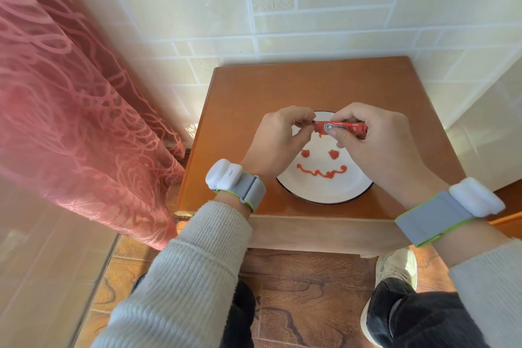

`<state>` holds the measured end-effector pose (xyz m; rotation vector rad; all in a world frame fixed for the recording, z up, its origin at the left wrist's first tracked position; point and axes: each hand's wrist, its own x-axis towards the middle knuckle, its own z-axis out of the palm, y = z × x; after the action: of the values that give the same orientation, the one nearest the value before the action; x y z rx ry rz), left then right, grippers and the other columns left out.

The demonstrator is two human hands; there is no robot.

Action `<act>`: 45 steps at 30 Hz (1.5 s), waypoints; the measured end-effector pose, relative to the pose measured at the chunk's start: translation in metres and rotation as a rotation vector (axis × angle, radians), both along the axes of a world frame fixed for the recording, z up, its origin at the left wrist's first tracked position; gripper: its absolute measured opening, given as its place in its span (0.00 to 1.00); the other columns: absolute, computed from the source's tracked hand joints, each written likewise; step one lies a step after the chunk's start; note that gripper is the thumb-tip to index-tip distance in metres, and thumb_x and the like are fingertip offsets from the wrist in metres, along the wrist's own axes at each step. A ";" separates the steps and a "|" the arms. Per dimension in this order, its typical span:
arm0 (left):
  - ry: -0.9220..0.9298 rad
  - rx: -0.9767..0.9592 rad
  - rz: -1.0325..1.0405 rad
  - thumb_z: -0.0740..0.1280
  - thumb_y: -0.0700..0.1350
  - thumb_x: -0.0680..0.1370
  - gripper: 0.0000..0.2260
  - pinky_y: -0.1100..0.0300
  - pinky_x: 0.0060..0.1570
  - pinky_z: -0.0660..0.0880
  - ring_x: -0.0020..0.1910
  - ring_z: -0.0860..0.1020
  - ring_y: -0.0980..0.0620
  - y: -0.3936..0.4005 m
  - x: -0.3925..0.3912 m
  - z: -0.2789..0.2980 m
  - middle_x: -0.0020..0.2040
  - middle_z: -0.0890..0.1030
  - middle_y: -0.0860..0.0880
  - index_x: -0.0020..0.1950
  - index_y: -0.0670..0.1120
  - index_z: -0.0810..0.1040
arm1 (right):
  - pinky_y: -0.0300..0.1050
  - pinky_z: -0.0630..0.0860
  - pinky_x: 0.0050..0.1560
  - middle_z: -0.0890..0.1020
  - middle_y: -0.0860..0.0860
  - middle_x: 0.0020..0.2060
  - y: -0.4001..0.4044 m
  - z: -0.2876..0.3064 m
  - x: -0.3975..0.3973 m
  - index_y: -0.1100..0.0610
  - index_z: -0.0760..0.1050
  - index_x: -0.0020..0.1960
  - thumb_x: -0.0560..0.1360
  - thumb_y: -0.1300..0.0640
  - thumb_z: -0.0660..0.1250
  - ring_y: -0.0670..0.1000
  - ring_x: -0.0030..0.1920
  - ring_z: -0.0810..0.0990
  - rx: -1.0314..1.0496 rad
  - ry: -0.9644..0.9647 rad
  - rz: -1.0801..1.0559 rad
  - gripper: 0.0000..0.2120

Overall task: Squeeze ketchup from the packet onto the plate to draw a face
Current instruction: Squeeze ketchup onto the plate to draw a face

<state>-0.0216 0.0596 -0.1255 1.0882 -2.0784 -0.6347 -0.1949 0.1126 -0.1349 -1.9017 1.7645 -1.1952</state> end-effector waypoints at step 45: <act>-0.076 0.078 0.098 0.65 0.38 0.75 0.04 0.56 0.44 0.76 0.41 0.79 0.52 -0.012 0.023 -0.009 0.40 0.83 0.48 0.44 0.42 0.80 | 0.49 0.80 0.41 0.83 0.44 0.37 -0.027 -0.008 0.026 0.51 0.85 0.48 0.75 0.56 0.75 0.47 0.39 0.82 0.064 0.079 -0.019 0.02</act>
<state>0.0016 0.0476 -0.1340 1.2686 -2.0649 -0.6396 -0.1691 0.0854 -0.1433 -1.9246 1.8421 -1.0698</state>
